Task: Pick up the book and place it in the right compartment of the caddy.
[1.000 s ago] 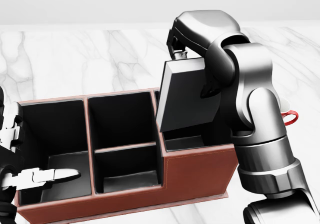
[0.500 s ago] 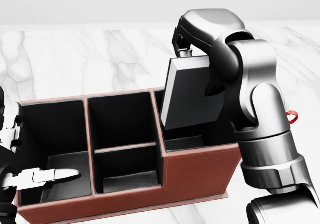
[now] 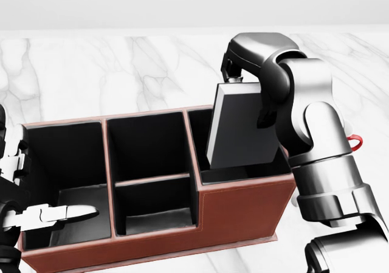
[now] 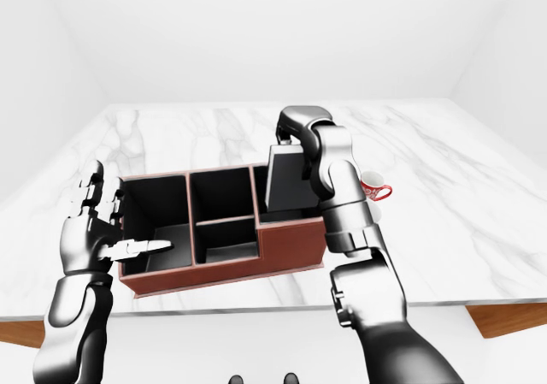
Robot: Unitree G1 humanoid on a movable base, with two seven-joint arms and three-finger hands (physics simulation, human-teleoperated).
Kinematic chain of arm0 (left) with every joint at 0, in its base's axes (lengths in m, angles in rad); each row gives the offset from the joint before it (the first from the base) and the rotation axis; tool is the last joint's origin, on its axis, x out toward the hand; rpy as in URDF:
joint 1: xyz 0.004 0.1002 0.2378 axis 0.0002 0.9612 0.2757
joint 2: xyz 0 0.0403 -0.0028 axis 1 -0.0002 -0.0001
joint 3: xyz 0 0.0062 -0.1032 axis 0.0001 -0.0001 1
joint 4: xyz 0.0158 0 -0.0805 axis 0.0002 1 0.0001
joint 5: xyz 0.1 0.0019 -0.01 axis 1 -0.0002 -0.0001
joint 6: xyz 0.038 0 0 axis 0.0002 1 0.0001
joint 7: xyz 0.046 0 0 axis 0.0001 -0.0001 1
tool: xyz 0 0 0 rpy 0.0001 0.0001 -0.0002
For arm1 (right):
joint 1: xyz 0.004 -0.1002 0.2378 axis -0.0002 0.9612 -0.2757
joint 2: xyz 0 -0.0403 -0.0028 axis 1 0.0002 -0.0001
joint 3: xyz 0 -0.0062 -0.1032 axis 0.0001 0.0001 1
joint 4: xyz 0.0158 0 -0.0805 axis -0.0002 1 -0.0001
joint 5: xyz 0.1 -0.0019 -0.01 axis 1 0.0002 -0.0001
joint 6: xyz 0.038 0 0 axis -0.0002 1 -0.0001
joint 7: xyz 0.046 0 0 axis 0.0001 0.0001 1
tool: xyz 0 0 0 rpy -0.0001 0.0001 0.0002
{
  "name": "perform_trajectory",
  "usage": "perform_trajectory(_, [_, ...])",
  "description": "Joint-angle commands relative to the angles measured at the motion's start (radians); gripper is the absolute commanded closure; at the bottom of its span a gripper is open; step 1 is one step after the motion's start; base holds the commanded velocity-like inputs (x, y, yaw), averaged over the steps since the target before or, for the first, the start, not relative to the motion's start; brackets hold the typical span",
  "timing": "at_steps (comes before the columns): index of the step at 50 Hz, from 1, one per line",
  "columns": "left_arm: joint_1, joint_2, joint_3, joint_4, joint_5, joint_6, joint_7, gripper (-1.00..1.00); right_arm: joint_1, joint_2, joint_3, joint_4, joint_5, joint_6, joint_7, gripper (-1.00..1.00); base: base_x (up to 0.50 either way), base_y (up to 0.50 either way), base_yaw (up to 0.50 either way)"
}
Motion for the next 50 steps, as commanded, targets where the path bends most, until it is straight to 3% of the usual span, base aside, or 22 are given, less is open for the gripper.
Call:
perform_trajectory(1, [-0.01,-0.001,0.0,0.02,0.001,0.0,0.008,-1.0,-0.025,-0.01,0.003,0.104,0.013,0.0,-0.053,1.0,0.0,0.0,0.0])
perform_trajectory(19, [-0.011,-0.002,0.0,0.02,0.001,0.0,0.009,-1.0,-0.03,-0.009,0.014,0.216,0.031,0.0,-0.122,1.0,0.0,0.0,0.0])
perform_trajectory(50, [-0.013,-0.001,-0.004,0.033,0.003,0.0,0.011,-1.0,-0.02,0.003,0.024,0.224,0.014,0.0,-0.125,1.0,0.0,0.0,0.0])
